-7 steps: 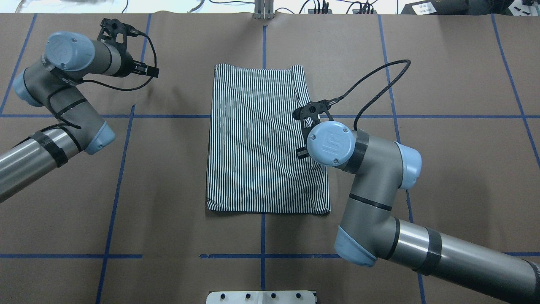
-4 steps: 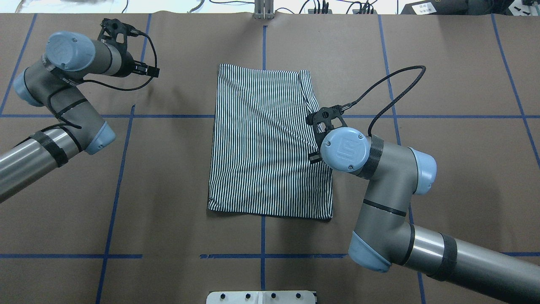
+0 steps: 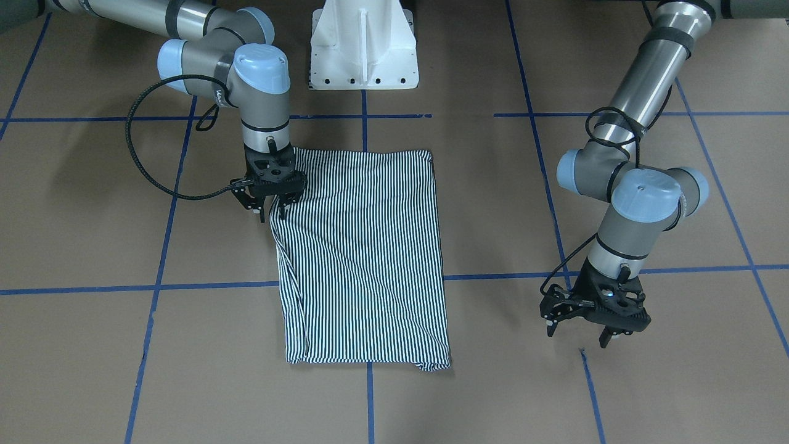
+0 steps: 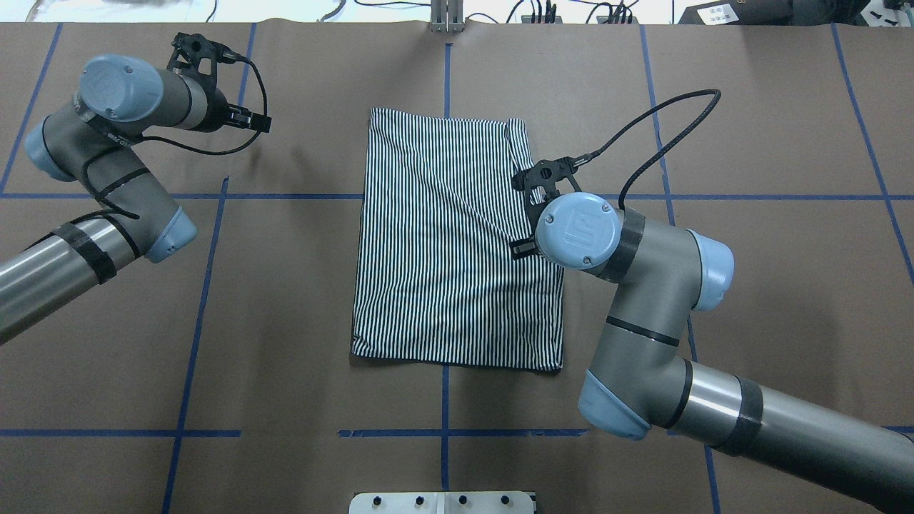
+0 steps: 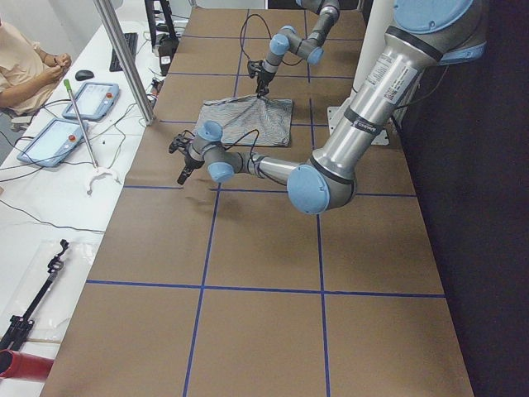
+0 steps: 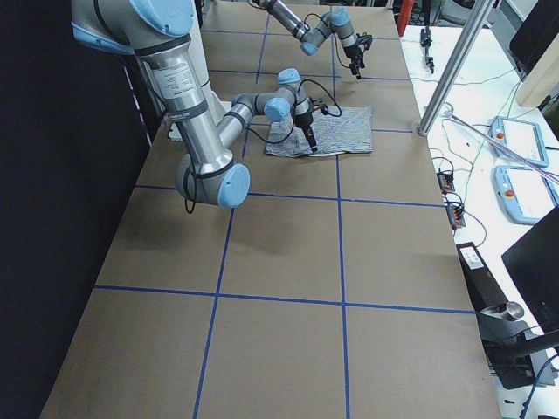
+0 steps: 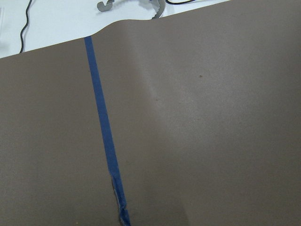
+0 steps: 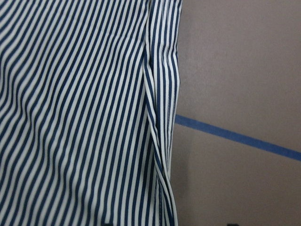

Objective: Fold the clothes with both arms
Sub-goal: 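Raise the right gripper off the shirt toward the far table edge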

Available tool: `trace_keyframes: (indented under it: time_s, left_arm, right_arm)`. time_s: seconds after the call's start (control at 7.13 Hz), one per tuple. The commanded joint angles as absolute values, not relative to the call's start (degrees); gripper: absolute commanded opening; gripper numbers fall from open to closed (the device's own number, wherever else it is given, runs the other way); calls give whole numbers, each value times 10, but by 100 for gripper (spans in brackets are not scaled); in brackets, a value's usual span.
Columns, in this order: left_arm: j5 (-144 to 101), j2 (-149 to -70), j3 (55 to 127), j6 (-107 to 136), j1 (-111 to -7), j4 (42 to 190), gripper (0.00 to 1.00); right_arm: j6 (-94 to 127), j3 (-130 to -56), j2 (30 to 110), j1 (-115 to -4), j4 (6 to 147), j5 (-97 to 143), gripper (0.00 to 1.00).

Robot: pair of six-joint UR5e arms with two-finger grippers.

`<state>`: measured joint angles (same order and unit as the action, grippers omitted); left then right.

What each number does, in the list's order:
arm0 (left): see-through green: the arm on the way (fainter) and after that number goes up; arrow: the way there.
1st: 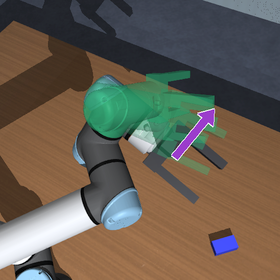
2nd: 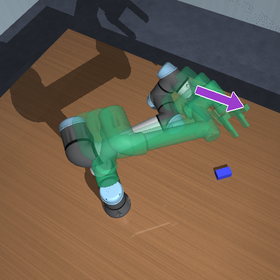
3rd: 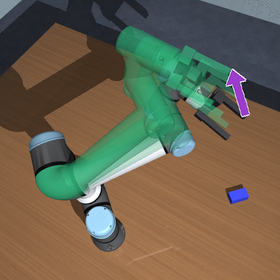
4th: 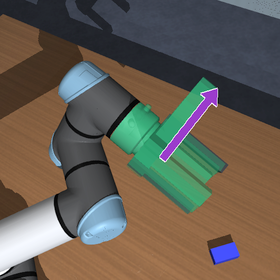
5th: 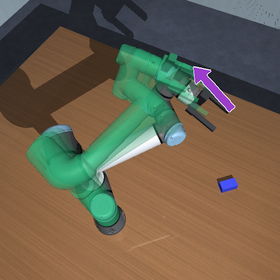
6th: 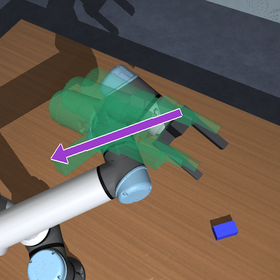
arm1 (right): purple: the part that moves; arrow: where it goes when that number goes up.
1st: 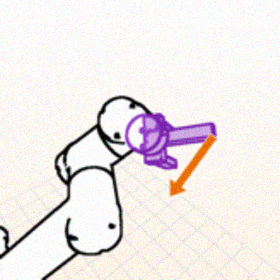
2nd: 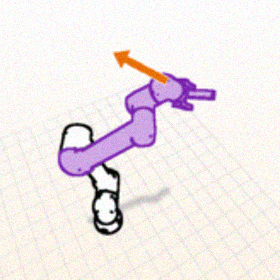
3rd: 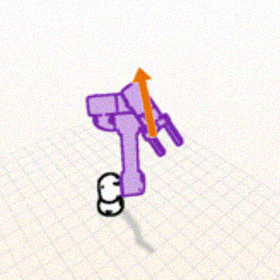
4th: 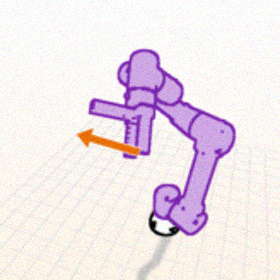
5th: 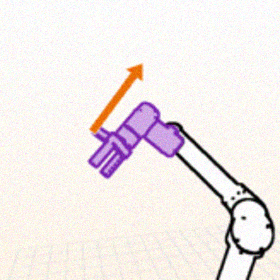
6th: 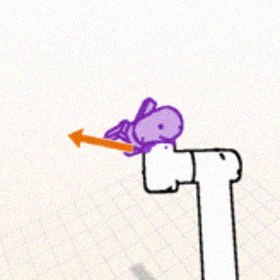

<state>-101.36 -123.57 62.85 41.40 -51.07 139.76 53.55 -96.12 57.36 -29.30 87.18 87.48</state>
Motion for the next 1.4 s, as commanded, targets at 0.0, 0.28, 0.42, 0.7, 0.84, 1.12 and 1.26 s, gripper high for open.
trace_keyframes:
  time_s: [0.0, 0.28, 0.42, 0.7, 0.84, 1.12, 1.26]
  left_arm:
    - [-1014, -1237, 635, 415, -511, 1397, 100]
    - [-1014, -1236, 649, 415, -511, 1397, 100]
    - [-1015, -1236, 656, 415, -511, 1397, 100]
    - [-1040, -1236, 662, 415, -511, 1397, 100]
    - [-1043, -1236, 663, 416, -511, 1397, 100]
    - [-1043, -1235, 665, 416, -512, 1397, 100]
    - [-1042, -1235, 665, 416, -512, 1397, 100]
  right_arm:
    - [534, -879, 507, -316, 871, 883, 100]
    - [527, -843, 497, -321, 872, 889, 100]
    - [524, -836, 497, -321, 873, 890, 100]
    - [505, -820, 498, -322, 876, 889, 100]
    - [502, -810, 500, -326, 875, 889, 100]
    - [451, -806, 504, -358, 875, 890, 100]
    - [424, -805, 519, -378, 874, 894, 100]
